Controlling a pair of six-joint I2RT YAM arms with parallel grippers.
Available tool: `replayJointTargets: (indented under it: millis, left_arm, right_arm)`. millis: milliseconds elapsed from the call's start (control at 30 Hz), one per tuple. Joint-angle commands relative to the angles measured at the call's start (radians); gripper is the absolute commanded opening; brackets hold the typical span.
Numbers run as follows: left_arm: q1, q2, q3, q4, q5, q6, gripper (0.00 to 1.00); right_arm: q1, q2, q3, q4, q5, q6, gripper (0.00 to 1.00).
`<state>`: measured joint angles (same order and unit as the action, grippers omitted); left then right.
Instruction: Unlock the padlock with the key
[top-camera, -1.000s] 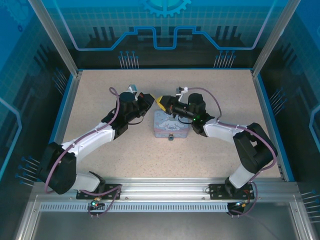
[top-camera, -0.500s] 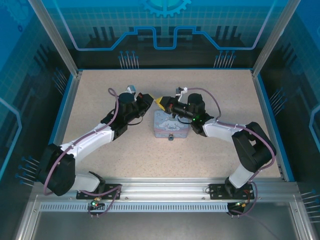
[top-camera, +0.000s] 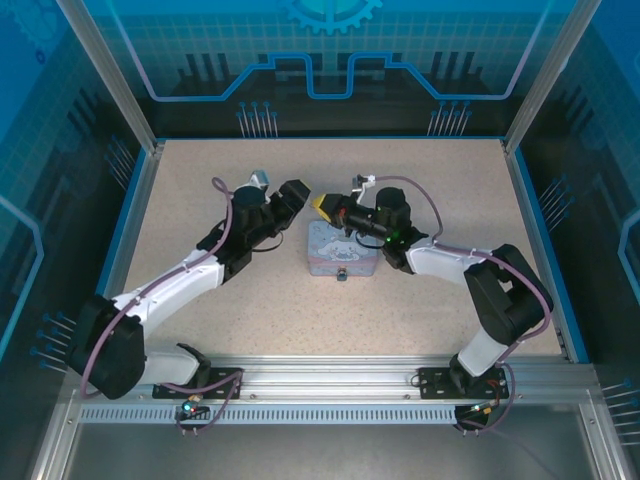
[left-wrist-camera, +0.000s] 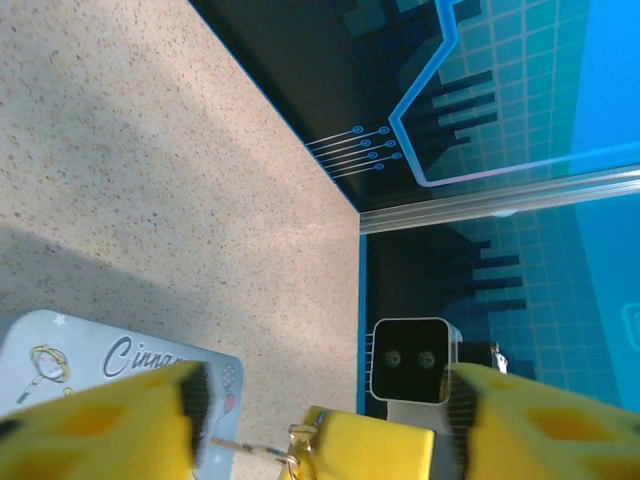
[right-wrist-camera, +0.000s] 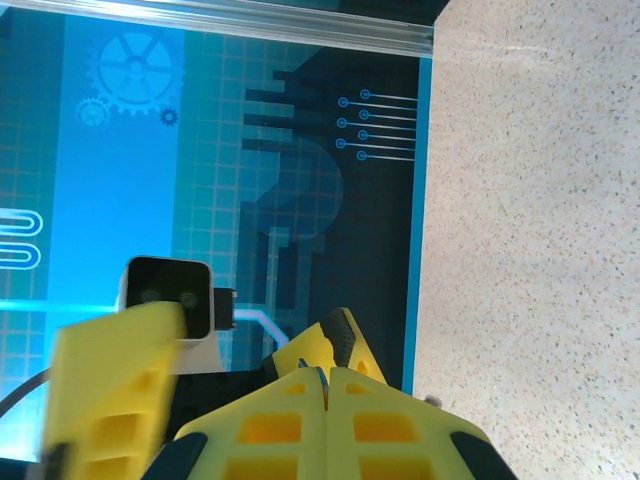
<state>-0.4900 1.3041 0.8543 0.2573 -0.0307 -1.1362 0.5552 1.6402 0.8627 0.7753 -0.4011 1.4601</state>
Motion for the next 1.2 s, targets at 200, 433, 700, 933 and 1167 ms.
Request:
replayJointTargets:
  millis: [200,433,700,933,1167]
  left_arm:
    - [0.007,-0.141,-0.012,-0.225,-0.009,0.183,0.99]
    - [-0.023,-0.167,-0.026,-0.352,0.075,0.285,0.99]
    - [-0.19,-0.225,-0.128,-0.401,0.02,0.356,0.99]
    - [-0.206,-0.299,-0.347,-0.175,0.036,0.273,0.99]
    - [-0.221,-0.263,-0.397,-0.008,0.049,0.273,0.99]
  right_arm:
    - [-0.06,-0.172,-0.118,-0.133,-0.007,-0.117,0.0]
    - [-0.144,-0.339,-0.229,-0.264,-0.017,-0.213,0.0]
    - [-0.255,-0.497,-0.309,-0.326,-0.084,-0.343,0.0]
    - [-0.316,-0.513,-0.335,-0.329,-0.137,-0.385,0.0]
    - [-0.314,-0.372,-0.321,-0.177,-0.168,-0.347,0.0]
